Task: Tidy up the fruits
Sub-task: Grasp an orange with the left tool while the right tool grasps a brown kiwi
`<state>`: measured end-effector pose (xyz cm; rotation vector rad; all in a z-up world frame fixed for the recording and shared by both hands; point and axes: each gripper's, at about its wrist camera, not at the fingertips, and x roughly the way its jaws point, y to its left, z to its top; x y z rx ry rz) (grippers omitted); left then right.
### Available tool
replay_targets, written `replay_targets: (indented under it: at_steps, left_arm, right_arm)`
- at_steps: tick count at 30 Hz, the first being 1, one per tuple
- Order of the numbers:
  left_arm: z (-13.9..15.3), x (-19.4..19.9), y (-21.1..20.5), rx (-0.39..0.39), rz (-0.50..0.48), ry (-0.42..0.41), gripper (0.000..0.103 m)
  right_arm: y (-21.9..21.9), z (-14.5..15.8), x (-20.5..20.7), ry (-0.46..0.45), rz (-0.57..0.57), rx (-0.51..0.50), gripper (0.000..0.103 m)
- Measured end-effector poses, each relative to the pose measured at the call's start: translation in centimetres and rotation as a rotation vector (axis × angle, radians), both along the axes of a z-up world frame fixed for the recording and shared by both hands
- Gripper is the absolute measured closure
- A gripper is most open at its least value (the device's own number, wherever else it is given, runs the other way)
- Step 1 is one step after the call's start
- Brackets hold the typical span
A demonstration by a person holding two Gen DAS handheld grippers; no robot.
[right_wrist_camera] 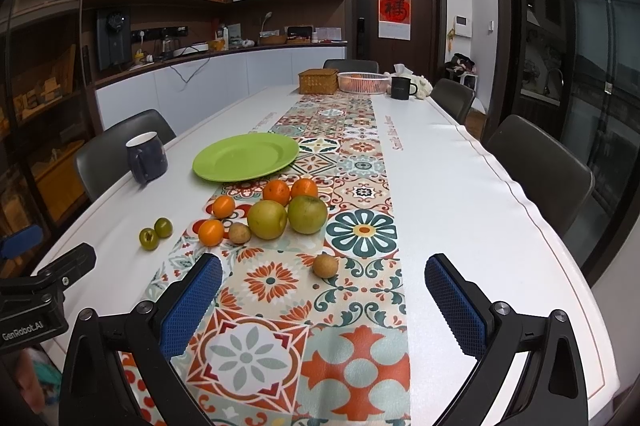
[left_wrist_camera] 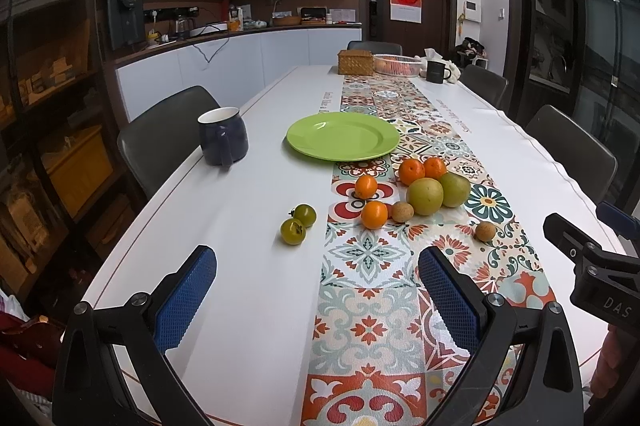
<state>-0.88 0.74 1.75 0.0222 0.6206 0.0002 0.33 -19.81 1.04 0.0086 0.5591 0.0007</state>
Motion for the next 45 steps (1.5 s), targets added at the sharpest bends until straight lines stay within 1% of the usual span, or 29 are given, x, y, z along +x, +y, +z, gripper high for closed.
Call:
replay_targets:
  at_steps: [4,5,11,15,22,31,36,40,45]
  left_arm:
    - [-0.2,0.4,-0.1,0.005,-0.017,0.009,0.000]
    - [-0.7,0.7,-0.3,0.008,-0.021,0.011,0.001]
    - [-2.1,2.9,-1.5,0.049,-0.061,0.034,0.008]
    - [-2.9,4.5,-2.0,0.066,-0.084,0.053,0.016]
    - [-4.2,7.5,-3.1,0.084,-0.131,0.086,0.024]
    - [-6.5,11.8,-4.3,0.075,-0.183,0.158,0.036]
    - [-7.9,13.4,-4.6,0.069,-0.193,0.203,0.041]
    - [-8.7,14.2,-4.8,0.068,-0.199,0.226,0.043]
    - [-9.5,15.4,-5.0,0.059,-0.208,0.255,0.050]
  right_arm:
    - [0.1,-0.6,0.6,0.016,0.014,-0.003,0.001]
    - [0.1,-0.6,0.7,0.020,0.019,-0.003,0.001]
    - [0.5,-1.5,2.2,0.053,0.055,0.001,0.001]
    - [0.4,-2.4,3.7,0.089,0.066,0.008,0.001]
    - [-0.2,-4.3,6.9,0.179,0.051,0.030,0.014]
    - [-1.0,-7.2,10.1,0.314,0.046,0.060,0.037]
    - [-1.1,-8.2,11.1,0.356,0.052,0.070,0.046]
    - [-1.1,-8.8,11.8,0.373,0.057,0.070,0.052]
    - [-0.9,-9.2,12.6,0.388,0.074,0.071,0.061]
